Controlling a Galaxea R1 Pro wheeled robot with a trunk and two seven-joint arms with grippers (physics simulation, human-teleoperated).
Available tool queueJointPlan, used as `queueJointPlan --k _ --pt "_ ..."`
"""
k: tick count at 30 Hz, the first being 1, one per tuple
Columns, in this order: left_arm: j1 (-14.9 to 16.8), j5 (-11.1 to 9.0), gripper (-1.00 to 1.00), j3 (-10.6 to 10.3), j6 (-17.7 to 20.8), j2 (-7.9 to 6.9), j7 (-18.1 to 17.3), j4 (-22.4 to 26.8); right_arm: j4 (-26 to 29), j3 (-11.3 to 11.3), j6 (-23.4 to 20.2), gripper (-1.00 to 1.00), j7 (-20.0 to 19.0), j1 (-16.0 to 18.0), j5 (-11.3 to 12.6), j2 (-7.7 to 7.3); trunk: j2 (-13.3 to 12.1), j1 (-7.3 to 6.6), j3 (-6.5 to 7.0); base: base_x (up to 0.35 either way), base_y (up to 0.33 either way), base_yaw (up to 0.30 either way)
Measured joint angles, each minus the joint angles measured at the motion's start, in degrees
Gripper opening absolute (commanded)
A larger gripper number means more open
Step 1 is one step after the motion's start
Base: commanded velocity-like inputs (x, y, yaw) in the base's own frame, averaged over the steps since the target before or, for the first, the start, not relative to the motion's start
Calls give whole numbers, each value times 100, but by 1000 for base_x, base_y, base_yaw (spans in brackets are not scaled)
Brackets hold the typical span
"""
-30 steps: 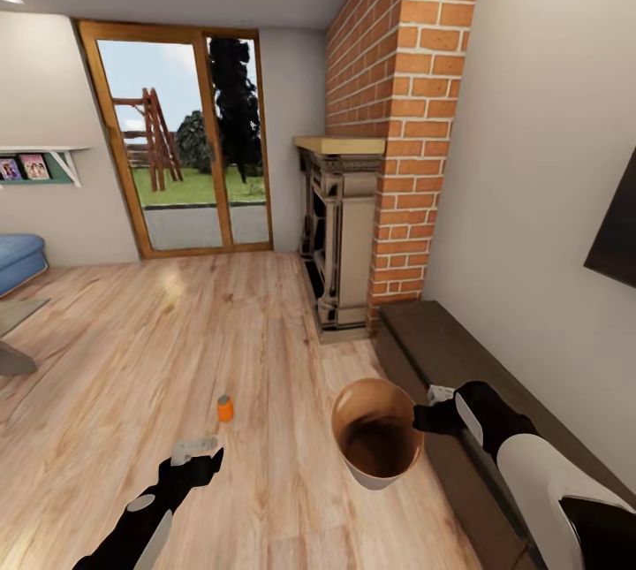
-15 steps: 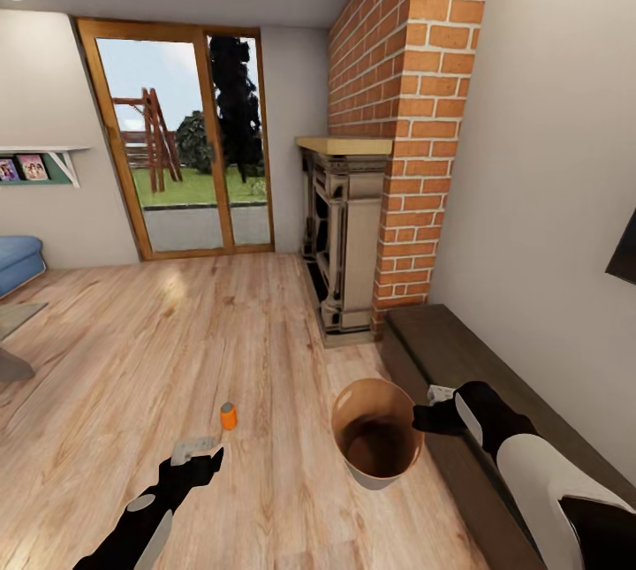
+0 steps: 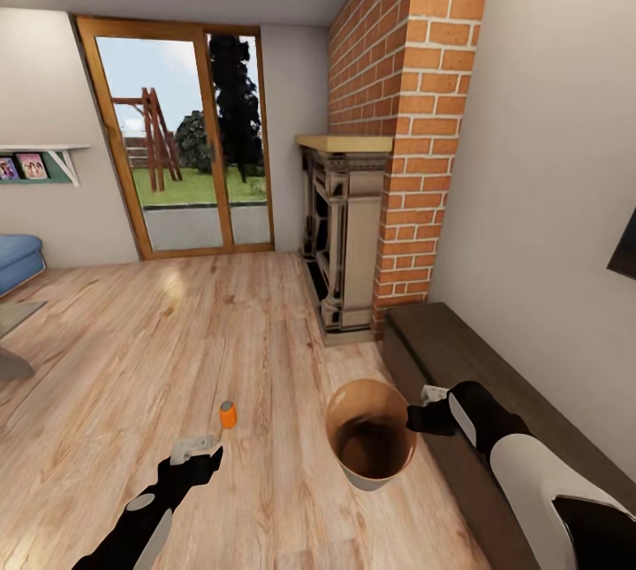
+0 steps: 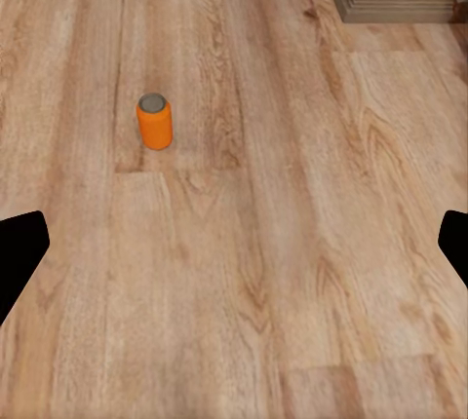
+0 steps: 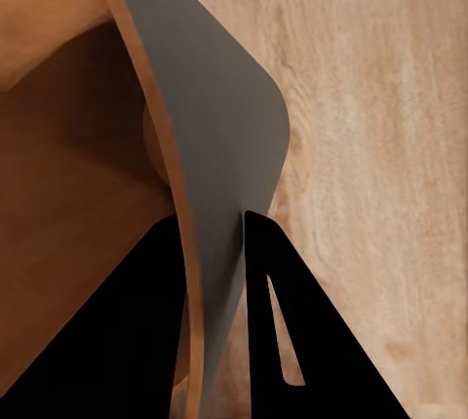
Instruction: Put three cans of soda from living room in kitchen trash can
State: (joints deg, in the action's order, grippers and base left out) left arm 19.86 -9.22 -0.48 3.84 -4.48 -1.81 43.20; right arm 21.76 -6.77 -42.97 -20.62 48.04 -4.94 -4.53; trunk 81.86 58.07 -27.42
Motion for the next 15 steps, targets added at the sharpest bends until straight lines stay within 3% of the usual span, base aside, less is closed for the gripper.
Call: queueJointPlan --k 11,15 --pt "0 -1 100 4 6 0 8 29 -3 9 2 -100 -5 0 -6 11 441 242 -197 0 0 0" --pt "0 -1 100 1 3 0 10 48 -6 2 -6 -100 1 1 27 57 443 242 -198 0 0 0"
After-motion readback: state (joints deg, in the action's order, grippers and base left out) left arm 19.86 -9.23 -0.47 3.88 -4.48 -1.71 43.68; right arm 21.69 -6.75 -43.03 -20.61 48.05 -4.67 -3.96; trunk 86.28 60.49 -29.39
